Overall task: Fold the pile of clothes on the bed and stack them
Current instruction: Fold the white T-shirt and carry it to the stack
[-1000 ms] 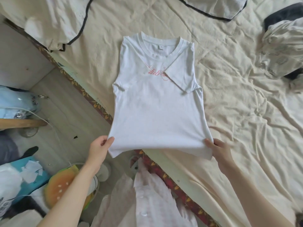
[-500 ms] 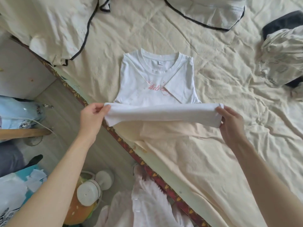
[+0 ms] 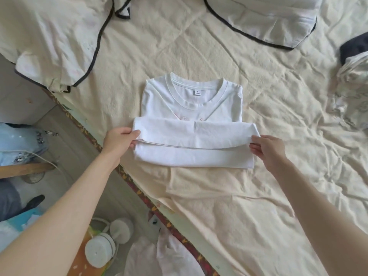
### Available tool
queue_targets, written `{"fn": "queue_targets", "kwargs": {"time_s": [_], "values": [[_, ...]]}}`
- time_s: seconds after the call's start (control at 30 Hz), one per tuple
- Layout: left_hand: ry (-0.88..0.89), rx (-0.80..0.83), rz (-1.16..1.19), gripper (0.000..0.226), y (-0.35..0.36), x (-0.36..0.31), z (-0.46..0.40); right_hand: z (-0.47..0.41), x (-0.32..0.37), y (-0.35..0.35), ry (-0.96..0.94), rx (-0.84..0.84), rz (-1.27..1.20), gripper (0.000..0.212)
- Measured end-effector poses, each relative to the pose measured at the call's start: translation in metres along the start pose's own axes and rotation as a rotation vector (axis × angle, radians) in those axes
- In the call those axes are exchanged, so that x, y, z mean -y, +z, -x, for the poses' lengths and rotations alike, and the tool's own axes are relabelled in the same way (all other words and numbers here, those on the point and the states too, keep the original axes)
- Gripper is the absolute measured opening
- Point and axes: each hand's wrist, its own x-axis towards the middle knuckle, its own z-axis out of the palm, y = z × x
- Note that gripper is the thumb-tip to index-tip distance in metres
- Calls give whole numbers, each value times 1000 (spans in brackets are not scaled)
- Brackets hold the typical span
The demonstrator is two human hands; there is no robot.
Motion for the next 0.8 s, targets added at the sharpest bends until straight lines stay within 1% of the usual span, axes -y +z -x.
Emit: {"fn": "queue_targets", "kwargs": {"time_s": [0.07, 0.13, 0.17, 0.23, 0.33, 0.47, 0.53, 0.6, 0.67, 0.7, 0.8], "values": [[-8, 3, 68, 9, -6, -13, -3, 1, 12, -2, 6, -13, -120, 19], [-42, 31, 208, 4, -12, -35, -9, -1, 29, -2, 45, -11, -270, 15], [-64, 42, 280, 8, -14, -47, -16, -4, 40, 0, 60, -10, -319, 13], [-108, 41, 406, 16, -14, -70, -31, -14, 63, 7, 73, 4, -373, 11], [-174, 24, 564, 18, -4, -93, -54, -33, 88, 22, 98, 51, -468, 9], [-192, 33, 630, 16, 8, -94, -71, -57, 97, 37, 111, 108, -558, 8], [-156, 43, 583, 18, 9, -88, -75, -64, 95, 41, 86, 131, -490, 7], [-49, 63, 443, 20, 10, -81, -80, -69, 90, 42, -12, 117, -221, 11], [69, 67, 275, 16, 12, -78, -83, -73, 88, 45, -131, 48, 88, 24], [105, 36, 227, 12, 13, -78, -86, -74, 88, 45, -163, 7, 170, 25], [143, -110, 210, 5, 15, -81, -93, -79, 90, 44, -174, -60, 187, 26]]}}
